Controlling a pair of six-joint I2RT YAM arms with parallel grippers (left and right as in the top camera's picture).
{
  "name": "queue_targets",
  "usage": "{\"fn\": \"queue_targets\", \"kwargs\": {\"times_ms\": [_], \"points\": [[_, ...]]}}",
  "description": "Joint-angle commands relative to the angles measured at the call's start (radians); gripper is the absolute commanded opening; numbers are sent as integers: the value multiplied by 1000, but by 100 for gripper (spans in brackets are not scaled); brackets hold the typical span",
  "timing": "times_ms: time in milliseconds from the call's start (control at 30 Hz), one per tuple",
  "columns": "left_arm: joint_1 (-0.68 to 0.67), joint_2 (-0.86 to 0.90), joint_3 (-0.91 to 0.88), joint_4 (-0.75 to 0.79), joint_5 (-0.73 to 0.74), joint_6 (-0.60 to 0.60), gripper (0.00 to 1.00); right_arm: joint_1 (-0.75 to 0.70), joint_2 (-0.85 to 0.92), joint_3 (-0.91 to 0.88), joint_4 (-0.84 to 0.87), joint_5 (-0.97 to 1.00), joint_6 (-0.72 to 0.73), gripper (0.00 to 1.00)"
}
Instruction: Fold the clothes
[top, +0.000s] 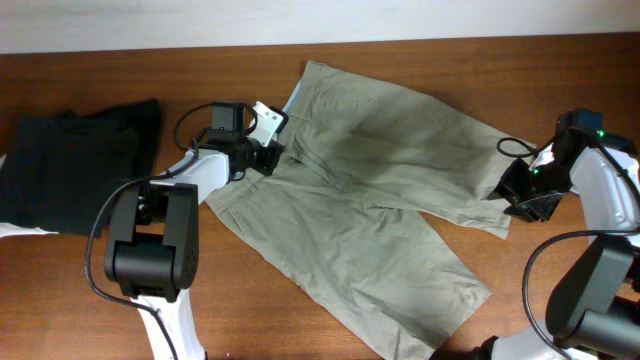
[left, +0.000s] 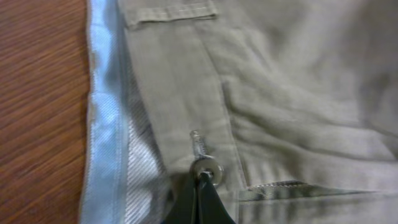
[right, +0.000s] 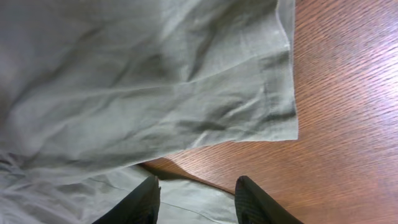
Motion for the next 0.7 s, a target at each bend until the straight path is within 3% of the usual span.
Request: {"fn": "queue_targets", "kwargs": {"times_ms": [0, 100, 233, 367, 500, 600, 667], "points": [[24, 16, 27, -19, -389, -168, 0, 4, -7, 6, 0, 42, 0, 44], [79, 16, 27, -117, -503, -167, 0, 4, -7, 6, 14, 42, -36, 44], [163, 16, 27, -226, -510, -171, 0, 5, -4, 4, 23, 42, -41, 51], [202, 1, 28, -295, -298, -115, 1, 5, 9, -59, 53, 41, -40, 52], [149, -79, 30, -290, -81, -2, 32, 5, 11, -82, 99, 30, -40, 53], [84, -111, 32, -232, -75, 15, 59, 5, 11, -82, 102, 29, -40, 53], [50, -106, 32, -179, -76, 18, 66, 5, 11, -82, 97, 29, -41, 53]]}}
